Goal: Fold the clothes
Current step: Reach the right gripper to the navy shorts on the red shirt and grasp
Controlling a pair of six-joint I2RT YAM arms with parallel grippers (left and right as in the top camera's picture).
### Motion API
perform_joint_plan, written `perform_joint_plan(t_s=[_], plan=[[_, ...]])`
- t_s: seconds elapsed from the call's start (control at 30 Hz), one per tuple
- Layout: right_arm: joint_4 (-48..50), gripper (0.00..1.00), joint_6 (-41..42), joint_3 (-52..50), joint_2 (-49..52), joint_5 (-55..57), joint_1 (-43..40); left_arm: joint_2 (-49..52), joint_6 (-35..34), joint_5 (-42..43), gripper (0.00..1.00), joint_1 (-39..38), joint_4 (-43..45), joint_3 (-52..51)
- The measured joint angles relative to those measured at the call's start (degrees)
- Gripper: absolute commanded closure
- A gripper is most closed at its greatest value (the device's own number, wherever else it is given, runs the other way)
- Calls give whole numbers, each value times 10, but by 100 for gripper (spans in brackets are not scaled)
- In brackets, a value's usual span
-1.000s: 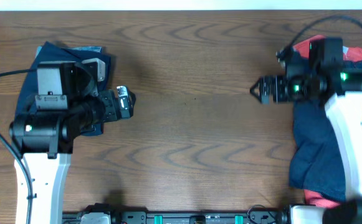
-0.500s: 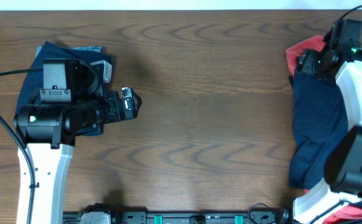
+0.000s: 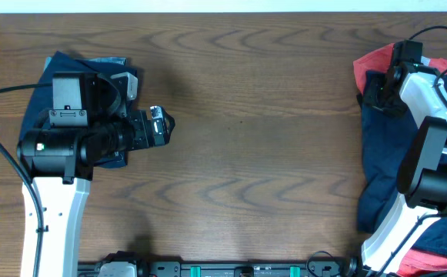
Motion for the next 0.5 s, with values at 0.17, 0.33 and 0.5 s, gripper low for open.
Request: perform_joint_plan(t_s=[0.17,0.33,0.5], plan=[[-5,99,0,1,-2,5,-7,0,0,0,2,0,1,0],[-6,99,-3,1,-39,-1,-20,0,0,0,1,0,1,0],[20,99,-44,1,-138,4,-29,0,0,2,1,0,12,0]])
